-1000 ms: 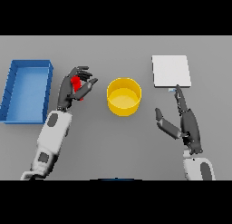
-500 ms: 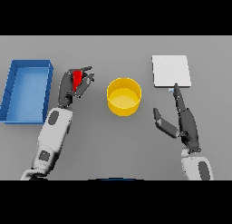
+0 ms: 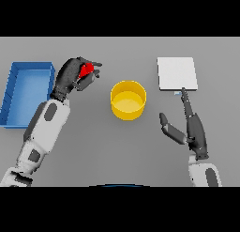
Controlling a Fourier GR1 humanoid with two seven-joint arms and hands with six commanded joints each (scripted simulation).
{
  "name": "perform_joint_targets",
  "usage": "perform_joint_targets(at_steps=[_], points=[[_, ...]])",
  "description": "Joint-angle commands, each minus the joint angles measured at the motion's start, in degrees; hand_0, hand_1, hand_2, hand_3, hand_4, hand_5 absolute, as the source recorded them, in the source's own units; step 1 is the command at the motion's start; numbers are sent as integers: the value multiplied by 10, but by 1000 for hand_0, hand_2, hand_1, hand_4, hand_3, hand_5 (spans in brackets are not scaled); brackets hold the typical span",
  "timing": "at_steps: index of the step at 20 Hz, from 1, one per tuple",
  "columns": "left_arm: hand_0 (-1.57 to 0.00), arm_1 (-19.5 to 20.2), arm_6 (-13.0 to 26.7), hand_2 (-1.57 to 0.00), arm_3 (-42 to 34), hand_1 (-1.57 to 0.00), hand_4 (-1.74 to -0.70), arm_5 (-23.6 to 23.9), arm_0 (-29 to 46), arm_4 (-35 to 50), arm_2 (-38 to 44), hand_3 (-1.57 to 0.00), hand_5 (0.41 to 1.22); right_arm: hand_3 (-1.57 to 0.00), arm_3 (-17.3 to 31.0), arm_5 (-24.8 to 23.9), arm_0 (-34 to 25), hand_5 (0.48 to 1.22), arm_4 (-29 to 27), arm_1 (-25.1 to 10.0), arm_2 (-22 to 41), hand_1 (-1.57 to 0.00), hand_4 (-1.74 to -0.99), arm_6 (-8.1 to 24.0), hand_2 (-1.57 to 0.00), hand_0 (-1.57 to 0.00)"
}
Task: Pick up the red beaker and tilt it to pour out 1 green nut into yellow bowl. Pick up the yellow bowl and place it on the metallic measuring scale.
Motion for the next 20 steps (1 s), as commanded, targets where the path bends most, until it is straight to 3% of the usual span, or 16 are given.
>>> perform_joint_targets(at_steps=[1,5,7,11,13,17,20], points=[[-1559,3,10,-1560,-4,-1560,-1735,-5,-2,-10,-11,-1555,1127,1,3,-3,-9,667,1,3,0,1,-1092,3,1,1],[-1562,9,39,-1562,-18,-1562,-1736,-19,-8,-44,-50,-1558,1144,1,-2,1,-4,666,3,-2,2,1,-1096,11,1,1],[-1565,31,64,-1565,-6,-1565,-1738,-40,-47,-86,-82,-1563,1152,1,-3,6,-7,679,0,1,4,1,-1086,7,1,1],[-1569,51,74,-1569,32,-1569,-1740,-95,-116,-173,-167,-1568,1186,1,-9,8,5,691,3,-5,5,1,-1054,0,1,1],[-1569,59,71,-1569,53,-1570,-1740,-127,-150,-207,-206,-1569,1199,1,-7,5,7,689,6,1,9,1,-1068,-4,1,1],[-1570,63,60,-1570,84,-1570,-1582,-194,-205,-273,-273,-1570,1212,1,-11,10,3,681,-5,0,4,1,-1063,-4,1,1],[-1571,55,56,-1571,110,-1571,-1657,-219,-236,-315,-314,-1571,1216,1,3,11,-1,672,-7,3,3,1,-1056,7,1,1]])
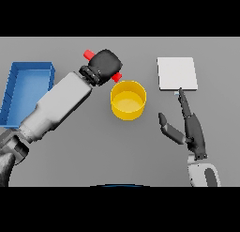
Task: Pick up the red beaker and tilt it to pour out 1 green nut into yellow bowl. Pick up the yellow bowl and place it on the metallic measuring scale.
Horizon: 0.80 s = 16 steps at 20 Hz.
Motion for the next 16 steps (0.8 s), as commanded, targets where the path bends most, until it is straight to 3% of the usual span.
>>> perform_joint_targets(at_steps=[1,8,10,13,16], points=[[-1571,-2,-4,-1571,10,-1571,-1672,-6,-10,-15,-15,-1571,1217,1,0,2,-1,676,-1,0,1,1,-1065,-3,1,1],[-1571,-17,-22,-1571,72,-1571,-1726,-21,-75,-99,-89,-1571,1220,1,-2,6,8,700,5,-3,7,1,-1060,-17,1,1],[-1571,-24,-16,-1571,74,-1571,-1732,-19,-76,-112,-102,-1571,1220,1,-3,5,4,696,0,0,5,1,-1060,-10,1,1],[-1571,-33,-4,-1571,78,-1571,-1736,-2,-76,-133,-117,-1571,1221,1,-4,9,14,700,-8,6,7,1,-1058,-27,1,1],[-1571,-46,-3,-1571,84,-1571,-1736,11,-87,-163,-146,-1571,1221,1,5,-7,-2,684,6,11,5,1,-1065,-2,1,1]])
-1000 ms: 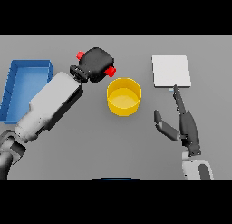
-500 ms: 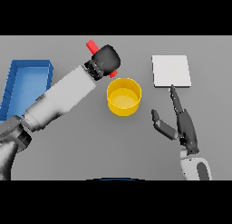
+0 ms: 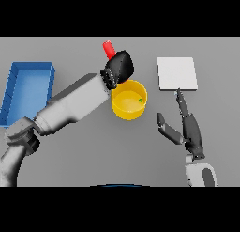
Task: Pick up the red beaker and tilt it to pour out 1 green nut into yellow bowl. Pick up the yellow bowl and place it on the metallic measuring scale.
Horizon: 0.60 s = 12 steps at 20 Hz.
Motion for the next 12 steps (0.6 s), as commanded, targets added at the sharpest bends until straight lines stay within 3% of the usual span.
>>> perform_joint_targets(at_steps=[1,5,7,10,12], points=[[-1571,0,-4,-1571,-2,-1571,-1735,-5,-1,-10,-12,-1571,1221,1,3,-4,-5,678,6,-1,1,1,-1076,-2,1,1],[-1571,1,-25,-1571,-3,-1571,-1733,-23,-26,-50,-55,-1571,1221,1,0,-2,1,675,5,0,3,1,-1073,-21,1,1],[-1571,-8,-50,-1571,6,-1571,-1732,-42,-48,-67,-77,-1571,1221,1,-4,-4,2,671,9,-3,2,1,-1061,-21,1,1],[-1571,-27,-41,-1571,23,-1571,-1728,-52,-58,-84,-90,-1571,1221,1,-6,-6,-2,681,11,1,5,1,-1047,-21,1,1],[-1571,-27,-62,-1571,35,-1571,-1728,-54,-77,-86,-91,-1571,1221,1,-2,-5,-9,685,12,-3,3,1,-1035,-8,1,1]])
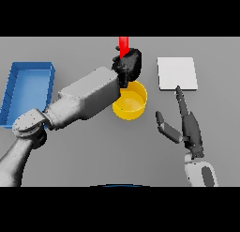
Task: Pick up the red beaker and tilt it to pour out 1 green nut into yellow bowl. Pick up the yellow bowl and place it on the metallic measuring scale.
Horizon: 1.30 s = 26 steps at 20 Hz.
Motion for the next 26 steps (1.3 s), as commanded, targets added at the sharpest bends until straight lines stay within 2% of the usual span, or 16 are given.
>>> perform_joint_targets(at_steps=[1,4,5,6,7,8,9,10,11,14,18,21,22,23,26], points=[[-1571,5,-8,-1571,-1,-1571,-1729,17,-9,4,7,-1571,1221,1,-4,0,5,686,4,-3,2,1,-1027,-5,1,1],[-1571,19,-12,-1571,24,-1571,-1725,27,-54,16,41,-1571,1221,1,-1,0,11,683,4,-3,2,1,-1030,-14,1,1],[-1571,26,-15,-1571,35,-1571,-1726,32,-70,24,58,-1571,1221,1,-2,-1,2,682,6,-6,0,1,-1030,-3,1,1],[-1571,35,-21,-1571,46,-1571,-1728,35,-82,37,76,-1571,1221,1,-1,-4,8,682,9,-7,1,1,-1023,-12,1,1],[-1571,41,-12,-1571,59,-1571,-1731,35,-97,51,101,-1263,1221,1,1,-5,4,681,8,-4,0,1,-1024,-8,1,1],[-1571,44,-7,-1571,69,-1571,-1733,33,-109,60,117,-1023,1221,1,3,-5,5,680,10,-1,4,1,-1028,-6,1,1],[-1571,56,-16,-1571,83,-1571,-1731,52,-116,78,141,-1132,1221,1,0,-4,6,680,12,-2,5,1,-1018,-5,1,1],[-1571,62,-20,-1571,104,-1571,-1727,51,-125,94,162,-1220,1221,1,3,0,4,676,2,3,3,1,-1009,-1,1,1],[-1571,65,-7,-1571,122,-1571,-1729,44,-132,119,195,-1290,1221,1,-2,-3,3,683,2,1,2,1,-1001,-13,1,1],[-1571,98,44,-1571,171,-1571,-1735,41,-158,190,291,-1427,1221,1,4,-5,-4,672,3,-1,1,1,-990,-13,1,1],[-1571,162,102,-1571,212,-1571,-1738,84,-138,287,402,-1454,1221,1,9,2,-5,668,-11,6,0,1,-1004,-12,1,1],[-1571,210,120,-1571,220,-1571,-1740,133,-86,360,469,-1435,1221,1,14,5,-10,659,-22,11,-1,1,-1012,-14,1,1],[-1571,222,143,-1571,220,-1571,-1740,150,-68,377,485,-1417,1221,1,17,4,-18,654,-19,7,-4,1,-1023,-4,1,1],[-1571,237,162,-1571,220,-1571,-1740,161,-50,395,501,-1412,1221,1,14,4,-13,655,-13,4,0,1,-1034,-8,1,1],[-1571,261,195,-1571,200,-1571,-1741,198,7,465,559,-1441,1221,1,21,-1,-15,652,-7,7,2,1,-1057,-8,1,1]])
